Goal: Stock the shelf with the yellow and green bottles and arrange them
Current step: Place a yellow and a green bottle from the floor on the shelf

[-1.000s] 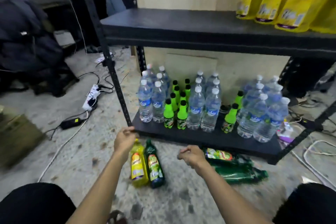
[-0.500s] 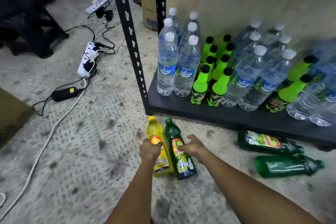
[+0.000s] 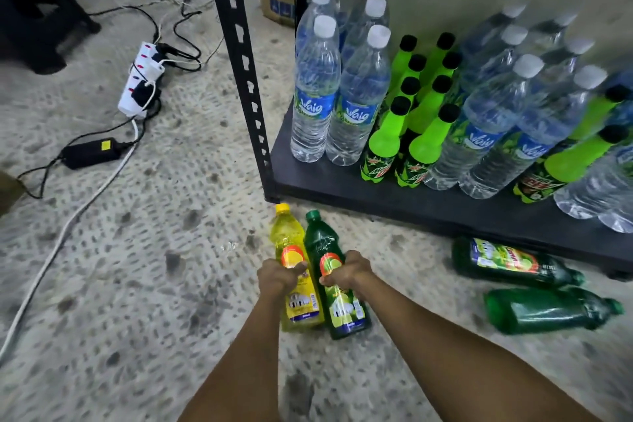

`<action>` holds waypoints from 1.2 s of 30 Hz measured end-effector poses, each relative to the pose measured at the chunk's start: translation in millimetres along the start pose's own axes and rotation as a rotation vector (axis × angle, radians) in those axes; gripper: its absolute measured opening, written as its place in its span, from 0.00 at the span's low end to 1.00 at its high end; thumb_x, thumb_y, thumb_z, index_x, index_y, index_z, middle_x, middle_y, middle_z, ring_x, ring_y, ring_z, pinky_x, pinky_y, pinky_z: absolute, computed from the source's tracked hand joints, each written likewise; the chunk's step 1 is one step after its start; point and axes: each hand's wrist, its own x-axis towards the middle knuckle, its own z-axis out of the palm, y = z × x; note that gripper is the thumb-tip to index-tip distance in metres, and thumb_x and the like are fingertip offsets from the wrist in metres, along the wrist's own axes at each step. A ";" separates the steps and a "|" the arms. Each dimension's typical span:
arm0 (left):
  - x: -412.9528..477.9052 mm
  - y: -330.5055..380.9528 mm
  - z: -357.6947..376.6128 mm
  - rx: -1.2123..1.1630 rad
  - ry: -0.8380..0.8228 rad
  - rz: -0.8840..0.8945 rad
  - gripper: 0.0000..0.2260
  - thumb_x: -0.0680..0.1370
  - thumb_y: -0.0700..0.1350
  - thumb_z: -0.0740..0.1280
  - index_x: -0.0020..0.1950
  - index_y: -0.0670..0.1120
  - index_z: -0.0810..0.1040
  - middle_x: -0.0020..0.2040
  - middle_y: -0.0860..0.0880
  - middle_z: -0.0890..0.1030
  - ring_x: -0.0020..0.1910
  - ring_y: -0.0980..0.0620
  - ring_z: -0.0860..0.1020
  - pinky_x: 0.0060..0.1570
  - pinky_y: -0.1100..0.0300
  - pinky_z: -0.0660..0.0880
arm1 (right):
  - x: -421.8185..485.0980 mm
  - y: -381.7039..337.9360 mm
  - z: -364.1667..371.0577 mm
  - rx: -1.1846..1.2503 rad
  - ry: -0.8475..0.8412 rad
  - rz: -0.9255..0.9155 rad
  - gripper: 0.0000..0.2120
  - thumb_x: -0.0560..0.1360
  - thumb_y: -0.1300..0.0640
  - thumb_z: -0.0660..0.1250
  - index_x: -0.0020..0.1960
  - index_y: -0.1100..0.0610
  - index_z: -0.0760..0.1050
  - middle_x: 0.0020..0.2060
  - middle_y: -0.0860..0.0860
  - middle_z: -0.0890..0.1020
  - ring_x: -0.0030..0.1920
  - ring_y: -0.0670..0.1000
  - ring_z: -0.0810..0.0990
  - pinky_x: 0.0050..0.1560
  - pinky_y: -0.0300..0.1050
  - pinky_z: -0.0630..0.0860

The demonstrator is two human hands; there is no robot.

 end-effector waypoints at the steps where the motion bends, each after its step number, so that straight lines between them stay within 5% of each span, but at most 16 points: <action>1: -6.8 3.7 0.1 0.028 0.004 0.002 0.27 0.70 0.58 0.76 0.54 0.36 0.80 0.52 0.38 0.83 0.52 0.41 0.82 0.46 0.54 0.77 | -4.5 2.8 -1.3 0.011 0.020 -0.005 0.34 0.63 0.53 0.82 0.64 0.57 0.71 0.62 0.56 0.78 0.60 0.57 0.79 0.56 0.50 0.80; 5: -47.3 14.1 -0.3 0.087 0.042 0.061 0.27 0.70 0.54 0.77 0.58 0.36 0.76 0.52 0.39 0.82 0.49 0.42 0.81 0.40 0.55 0.74 | -34.9 26.6 -20.6 0.128 0.079 -0.068 0.33 0.60 0.57 0.83 0.61 0.55 0.73 0.54 0.53 0.82 0.54 0.55 0.81 0.54 0.50 0.81; 11: -146.7 64.3 -9.0 0.041 0.065 0.382 0.25 0.69 0.52 0.79 0.58 0.44 0.73 0.50 0.45 0.83 0.49 0.43 0.82 0.44 0.56 0.75 | -107.8 63.2 -122.2 0.398 0.158 -0.300 0.34 0.57 0.59 0.84 0.59 0.52 0.75 0.46 0.47 0.85 0.49 0.48 0.84 0.57 0.53 0.81; 19: -331.7 217.9 -35.3 -0.065 -0.024 0.893 0.40 0.47 0.68 0.80 0.55 0.59 0.73 0.50 0.52 0.85 0.52 0.51 0.83 0.58 0.46 0.77 | -290.5 96.9 -359.6 0.477 0.491 -0.720 0.50 0.54 0.42 0.83 0.71 0.49 0.68 0.63 0.44 0.79 0.62 0.46 0.79 0.64 0.47 0.77; 22: -439.5 275.5 -43.3 -0.081 -0.006 1.098 0.39 0.53 0.63 0.81 0.61 0.57 0.74 0.51 0.55 0.84 0.52 0.54 0.83 0.56 0.49 0.78 | -371.5 116.9 -438.3 0.507 0.649 -0.846 0.39 0.60 0.50 0.83 0.66 0.48 0.70 0.58 0.43 0.79 0.56 0.42 0.80 0.50 0.34 0.78; 27: -558.7 372.5 -56.8 -0.238 -0.016 1.332 0.41 0.51 0.63 0.82 0.62 0.55 0.77 0.50 0.55 0.85 0.49 0.54 0.84 0.53 0.47 0.80 | -450.5 137.6 -544.5 0.528 0.922 -0.927 0.43 0.57 0.46 0.83 0.70 0.47 0.71 0.59 0.49 0.81 0.55 0.48 0.83 0.33 0.34 0.80; 30: -589.8 434.0 -57.1 -0.325 0.043 1.412 0.40 0.53 0.67 0.80 0.61 0.55 0.76 0.51 0.56 0.85 0.51 0.53 0.84 0.54 0.48 0.80 | -471.5 140.1 -599.5 0.598 1.037 -0.922 0.51 0.51 0.41 0.83 0.71 0.45 0.69 0.60 0.49 0.81 0.57 0.50 0.82 0.46 0.44 0.84; 32: -604.3 471.0 -55.2 -0.366 0.072 1.431 0.37 0.59 0.60 0.82 0.64 0.52 0.75 0.53 0.54 0.83 0.53 0.50 0.82 0.53 0.52 0.78 | -475.5 138.2 -633.2 0.614 1.090 -0.934 0.49 0.49 0.41 0.83 0.69 0.45 0.71 0.58 0.49 0.82 0.55 0.50 0.83 0.54 0.52 0.83; 36: -617.0 527.3 -50.4 -0.424 0.168 1.416 0.34 0.67 0.52 0.80 0.70 0.46 0.72 0.61 0.46 0.81 0.60 0.44 0.79 0.53 0.54 0.74 | -477.1 122.0 -680.6 0.649 1.118 -0.922 0.42 0.62 0.54 0.83 0.72 0.49 0.69 0.59 0.50 0.80 0.55 0.52 0.82 0.54 0.51 0.82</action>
